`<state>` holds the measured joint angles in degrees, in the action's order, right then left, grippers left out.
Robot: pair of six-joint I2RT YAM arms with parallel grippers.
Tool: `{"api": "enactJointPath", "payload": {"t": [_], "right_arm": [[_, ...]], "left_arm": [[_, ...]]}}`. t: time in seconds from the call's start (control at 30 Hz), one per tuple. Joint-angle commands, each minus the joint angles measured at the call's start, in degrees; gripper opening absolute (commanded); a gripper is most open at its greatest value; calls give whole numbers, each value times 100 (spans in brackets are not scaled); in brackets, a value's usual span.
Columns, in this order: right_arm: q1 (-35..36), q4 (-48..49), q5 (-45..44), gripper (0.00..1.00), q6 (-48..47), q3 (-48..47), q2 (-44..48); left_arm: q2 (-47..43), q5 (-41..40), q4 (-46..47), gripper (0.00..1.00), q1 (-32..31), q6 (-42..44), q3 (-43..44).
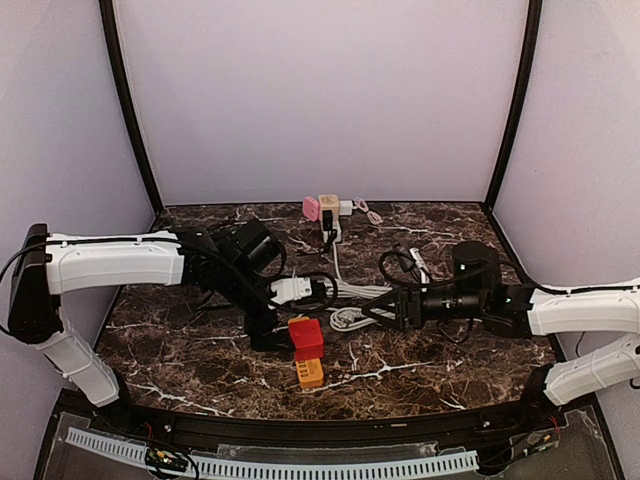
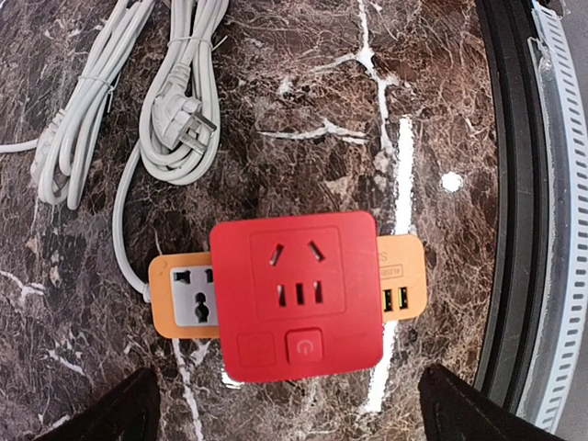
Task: Pull the plug off the socket
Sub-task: Remove the plug from the socket.
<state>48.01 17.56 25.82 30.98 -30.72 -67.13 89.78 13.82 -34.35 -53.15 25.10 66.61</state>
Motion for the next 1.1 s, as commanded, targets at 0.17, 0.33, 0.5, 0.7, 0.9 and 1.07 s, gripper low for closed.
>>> {"api": "enactJointPath", "payload": {"t": [0.17, 0.33, 0.5, 0.7, 0.9, 1.07], "right_arm": [[24, -57, -359, 72, -64, 133, 289], [24, -50, -418, 72, -116, 226, 290], [32, 222, -420, 72, -80, 517, 391], [322, 480, -911, 73, -113, 850, 471], [1013, 921, -1646, 74, -162, 920, -42], [1614, 1414, -2322, 77, -311, 912, -525]], "left_arm": [[351, -180, 20, 99, -159, -129, 304], [516, -381, 80, 97, -298, -208, 310], [704, -441, 206, 89, -360, -381, 316], [765, -384, 338, 74, -361, -602, 328], [752, -400, 532, 58, -361, -799, 313], [767, -491, 597, 47, -358, -979, 335]]}}
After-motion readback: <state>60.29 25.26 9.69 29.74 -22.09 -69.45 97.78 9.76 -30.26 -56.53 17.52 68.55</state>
